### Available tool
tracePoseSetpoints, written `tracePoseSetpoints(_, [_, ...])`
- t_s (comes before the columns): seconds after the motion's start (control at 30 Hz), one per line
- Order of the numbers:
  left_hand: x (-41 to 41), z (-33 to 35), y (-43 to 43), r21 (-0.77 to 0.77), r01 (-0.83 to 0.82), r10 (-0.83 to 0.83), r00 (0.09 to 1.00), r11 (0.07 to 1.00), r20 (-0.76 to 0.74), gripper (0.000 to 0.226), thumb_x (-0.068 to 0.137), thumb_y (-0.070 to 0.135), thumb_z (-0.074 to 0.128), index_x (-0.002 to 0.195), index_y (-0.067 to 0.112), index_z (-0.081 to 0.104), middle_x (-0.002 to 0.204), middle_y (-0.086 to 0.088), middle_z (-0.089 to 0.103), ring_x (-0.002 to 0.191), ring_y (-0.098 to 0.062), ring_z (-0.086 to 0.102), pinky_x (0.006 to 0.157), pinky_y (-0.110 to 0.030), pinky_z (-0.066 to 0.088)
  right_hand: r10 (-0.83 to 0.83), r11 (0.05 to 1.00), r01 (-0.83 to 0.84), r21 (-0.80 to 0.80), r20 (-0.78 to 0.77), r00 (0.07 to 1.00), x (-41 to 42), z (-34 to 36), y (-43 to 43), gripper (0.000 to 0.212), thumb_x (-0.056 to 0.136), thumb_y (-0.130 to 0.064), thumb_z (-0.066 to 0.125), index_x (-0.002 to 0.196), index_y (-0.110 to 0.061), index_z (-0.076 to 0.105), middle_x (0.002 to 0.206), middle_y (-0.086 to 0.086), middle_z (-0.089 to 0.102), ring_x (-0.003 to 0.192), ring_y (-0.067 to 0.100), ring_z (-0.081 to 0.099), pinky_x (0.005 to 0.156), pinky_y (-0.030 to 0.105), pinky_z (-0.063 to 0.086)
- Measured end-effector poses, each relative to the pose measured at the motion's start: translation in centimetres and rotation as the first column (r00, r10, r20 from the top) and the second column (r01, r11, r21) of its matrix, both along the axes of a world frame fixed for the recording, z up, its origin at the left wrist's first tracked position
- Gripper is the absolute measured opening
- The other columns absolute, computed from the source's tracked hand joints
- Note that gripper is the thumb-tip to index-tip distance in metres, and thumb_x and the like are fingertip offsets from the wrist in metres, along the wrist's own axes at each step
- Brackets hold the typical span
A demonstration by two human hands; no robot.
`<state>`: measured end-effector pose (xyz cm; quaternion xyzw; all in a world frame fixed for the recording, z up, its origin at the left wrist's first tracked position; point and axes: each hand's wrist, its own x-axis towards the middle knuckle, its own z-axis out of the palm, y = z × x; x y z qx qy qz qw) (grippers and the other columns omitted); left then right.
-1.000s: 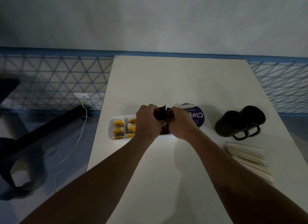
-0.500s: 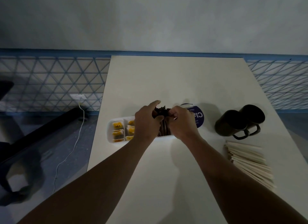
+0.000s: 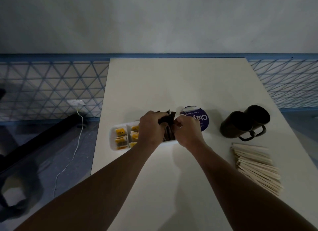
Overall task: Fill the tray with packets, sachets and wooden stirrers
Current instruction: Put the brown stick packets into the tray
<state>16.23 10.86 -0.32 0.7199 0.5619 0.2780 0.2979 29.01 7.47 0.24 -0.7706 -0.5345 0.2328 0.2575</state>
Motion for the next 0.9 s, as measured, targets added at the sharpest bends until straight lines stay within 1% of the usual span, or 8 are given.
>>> tracePoseSetpoints(0.07, [-0.1, 0.1, 0.0, 0.006, -0.001, 0.001, 1.000, 1.000, 0.005, 0.039, 0.080, 0.014, 0.073, 0.117, 0.026, 0.070, 0.098, -0.005, 0.067, 0.093, -0.019, 0.062, 0.077, -0.014, 0.035, -0.019, 1.000, 0.019, 0.001, -0.005, 1.000, 0.1, -0.1, -0.3, 0.014, 0.088, -0.009, 0.061, 0.083, -0.003, 0.072, 0.075, 0.008, 0.071, 0.072, 0.026, 0.065, 0.066, 0.038, 0.057])
tracePoseSetpoints(0.2, [-0.3, 0.6, 0.1, 0.007, -0.044, 0.044, 0.996, 0.999, 0.078, 0.052, 0.074, 0.012, 0.078, 0.124, 0.019, 0.066, 0.105, -0.007, 0.065, 0.095, -0.018, 0.062, 0.084, -0.018, 0.041, -0.059, 0.998, 0.059, 0.002, -0.006, 0.998, 0.4, -0.1, -0.9, 0.008, 0.085, -0.013, 0.067, 0.084, -0.008, 0.072, 0.078, 0.005, 0.072, 0.077, 0.024, 0.067, 0.070, 0.039, 0.058])
tracePoseSetpoints(0.4, [-0.8, 2.4, -0.1, 0.061, -0.045, 0.033, 0.982, 0.997, 0.188, 0.055, 0.071, 0.016, 0.083, 0.123, 0.020, 0.064, 0.099, 0.000, 0.064, 0.080, -0.019, 0.064, 0.081, -0.036, 0.055, -0.113, 0.994, 0.113, 0.013, 0.040, 0.993, 0.4, 0.7, -2.2, 0.008, 0.084, -0.009, 0.069, 0.082, -0.002, 0.071, 0.079, 0.011, 0.073, 0.077, 0.027, 0.069, 0.068, 0.038, 0.058])
tracePoseSetpoints(0.47, [-0.8, 2.8, -0.2, 0.070, -0.031, 0.015, 0.976, 0.997, 0.216, 0.052, 0.071, 0.017, 0.084, 0.119, 0.021, 0.065, 0.096, 0.002, 0.064, 0.078, -0.018, 0.065, 0.080, -0.038, 0.057, -0.127, 0.992, 0.127, 0.013, 0.052, 0.991, 0.5, 0.8, -2.8, 0.007, 0.084, -0.009, 0.069, 0.084, -0.003, 0.072, 0.082, 0.010, 0.074, 0.078, 0.026, 0.069, 0.071, 0.037, 0.058])
tracePoseSetpoints(0.6, [-0.6, 3.5, -1.2, 0.089, 0.035, -0.058, 0.961, 0.995, 0.272, 0.035, 0.073, 0.016, 0.082, 0.105, 0.020, 0.069, 0.086, 0.005, 0.065, 0.071, -0.013, 0.065, 0.073, -0.037, 0.058, -0.166, 0.986, 0.166, 0.007, 0.044, 0.985, 0.6, 0.7, -4.5, 0.010, 0.088, -0.011, 0.067, 0.095, -0.009, 0.074, 0.089, 0.004, 0.074, 0.080, 0.018, 0.066, 0.062, 0.019, 0.048])
tracePoseSetpoints(0.7, [-0.1, 3.6, -2.3, 0.045, 0.125, -0.133, 0.951, 0.991, 0.278, 0.021, 0.075, 0.017, 0.080, 0.094, 0.019, 0.072, 0.075, 0.010, 0.066, 0.068, -0.008, 0.064, 0.072, -0.035, 0.058, -0.203, 0.979, 0.202, 0.023, 0.049, 0.978, 1.0, 0.5, -6.0, 0.013, 0.087, -0.011, 0.067, 0.098, -0.010, 0.074, 0.093, 0.004, 0.074, 0.083, 0.018, 0.066, 0.067, 0.022, 0.046])
tracePoseSetpoints(0.8, [0.7, 3.4, -3.7, -0.025, 0.237, -0.221, 0.934, 0.971, 0.282, 0.012, 0.079, 0.015, 0.078, 0.089, 0.015, 0.072, 0.072, 0.011, 0.064, 0.064, -0.005, 0.063, 0.067, -0.037, 0.060, -0.254, 0.967, 0.253, 0.034, 0.053, 0.966, 1.8, 0.4, -7.6, 0.011, 0.086, -0.009, 0.067, 0.094, -0.008, 0.074, 0.089, 0.005, 0.073, 0.081, 0.018, 0.066, 0.067, 0.027, 0.052])
tracePoseSetpoints(0.9, [1.9, 2.8, -5.3, -0.111, 0.342, -0.308, 0.920, 0.933, 0.244, 0.012, 0.081, 0.014, 0.076, 0.093, 0.011, 0.072, 0.075, 0.004, 0.068, 0.068, -0.010, 0.067, 0.069, -0.037, 0.061, -0.296, 0.955, 0.295, 0.024, 0.086, 0.951, 3.3, 0.2, -9.5, 0.009, 0.088, -0.012, 0.065, 0.093, -0.012, 0.073, 0.085, 0.000, 0.070, 0.074, 0.010, 0.061, 0.058, 0.017, 0.043])
